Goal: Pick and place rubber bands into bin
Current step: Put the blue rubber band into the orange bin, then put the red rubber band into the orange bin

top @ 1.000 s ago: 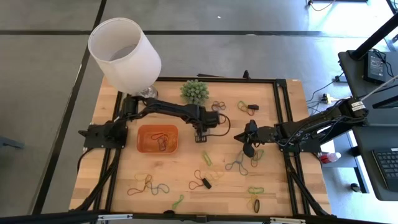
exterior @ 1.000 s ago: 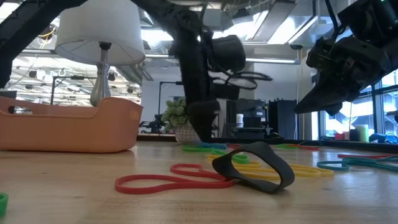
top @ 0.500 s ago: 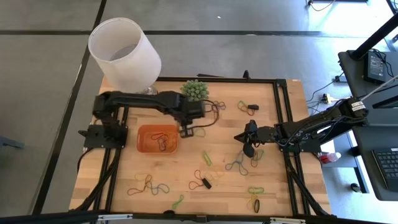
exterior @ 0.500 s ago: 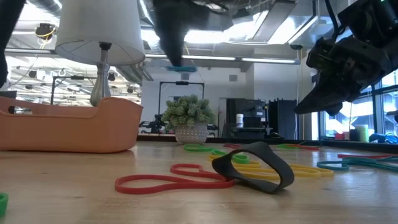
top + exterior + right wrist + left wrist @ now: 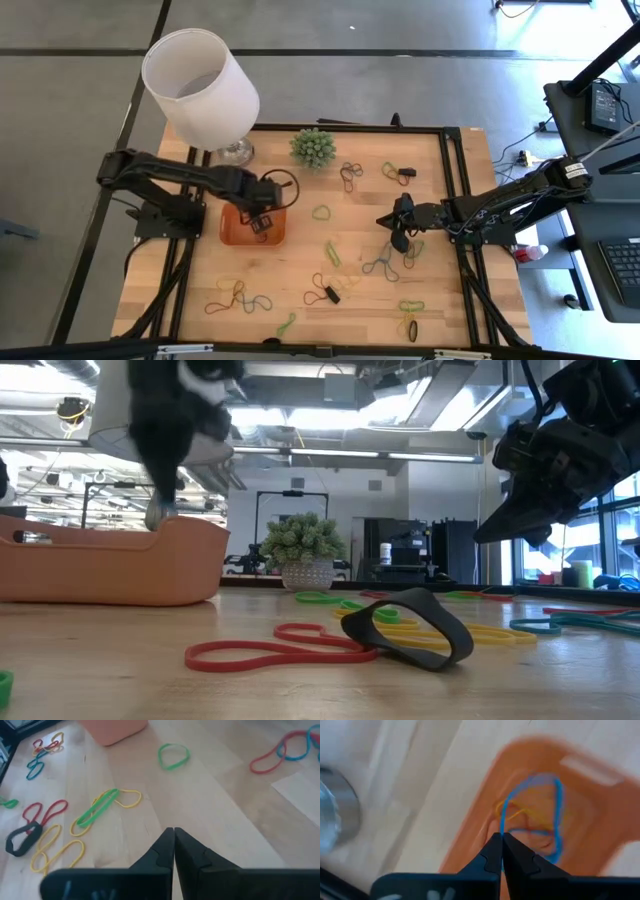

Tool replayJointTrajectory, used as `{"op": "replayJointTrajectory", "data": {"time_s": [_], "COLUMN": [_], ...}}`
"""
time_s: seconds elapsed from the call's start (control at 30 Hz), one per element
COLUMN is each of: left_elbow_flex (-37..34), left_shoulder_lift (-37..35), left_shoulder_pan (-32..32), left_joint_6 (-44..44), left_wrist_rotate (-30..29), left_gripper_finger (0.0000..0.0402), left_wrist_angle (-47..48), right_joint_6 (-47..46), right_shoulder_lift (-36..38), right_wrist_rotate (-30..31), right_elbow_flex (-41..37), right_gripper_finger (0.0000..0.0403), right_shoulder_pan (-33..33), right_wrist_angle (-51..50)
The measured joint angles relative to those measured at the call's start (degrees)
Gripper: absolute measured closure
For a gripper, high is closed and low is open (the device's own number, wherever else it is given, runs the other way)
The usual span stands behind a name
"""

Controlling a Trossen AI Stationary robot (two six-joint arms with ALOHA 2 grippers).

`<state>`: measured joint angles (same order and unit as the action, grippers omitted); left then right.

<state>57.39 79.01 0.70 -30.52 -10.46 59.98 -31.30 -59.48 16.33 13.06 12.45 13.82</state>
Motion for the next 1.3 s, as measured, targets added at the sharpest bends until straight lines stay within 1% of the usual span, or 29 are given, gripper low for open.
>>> {"op": "replayJointTrajectory", "data": {"time_s": [0.13,0.33,0.43,0.6,0.87,0.97,1.07,1.3], "left_elbow_flex": [-7.7,-13.7,-14.8,-14.9,-14.9,-14.9,-14.9,-14.9], "left_shoulder_lift": [-1.1,-1.2,-1.2,-1.1,-1.1,-1.1,-1.1,-1.1], "left_shoulder_pan": [-1.0,-1.6,-1.6,-1.1,2.5,4.1,5.4,7.2], "left_joint_6": [-3.4,-4.8,-5.4,-8.6,-12.0,-13.4,-15.3,-16.7], "left_wrist_rotate": [1.2,2.7,2.8,2.9,3.0,3.1,2.7,2.6], "left_gripper_finger": [0.0398,0.0398,0.0398,0.0398,0.0397,0.0382,0.0356,0.0298], "left_wrist_angle": [-2.3,-8.7,-10.8,-11.1,-11.2,-11.8,-11.9,-11.8], "right_joint_6": [0.1,0.3,0.5,2.7,5.9,7.1,7.8,9.3], "right_shoulder_lift": [0.0,0.0,0.0,0.0,0.0,0.0,0.0,0.0], "right_wrist_rotate": [0.0,0.0,0.0,0.0,0.4,0.5,0.5,0.5], "right_elbow_flex": [0.0,0.0,0.0,0.0,0.0,0.0,0.0,0.0], "right_gripper_finger": [0.0386,0.0386,0.0386,0.0386,0.0386,0.0386,0.0386,0.0386], "right_shoulder_pan": [0.0,0.0,0.0,0.0,-0.3,-0.3,-0.3,-0.3], "right_wrist_angle": [0.2,0.6,0.6,0.6,1.9,1.9,2.9,5.3]}}
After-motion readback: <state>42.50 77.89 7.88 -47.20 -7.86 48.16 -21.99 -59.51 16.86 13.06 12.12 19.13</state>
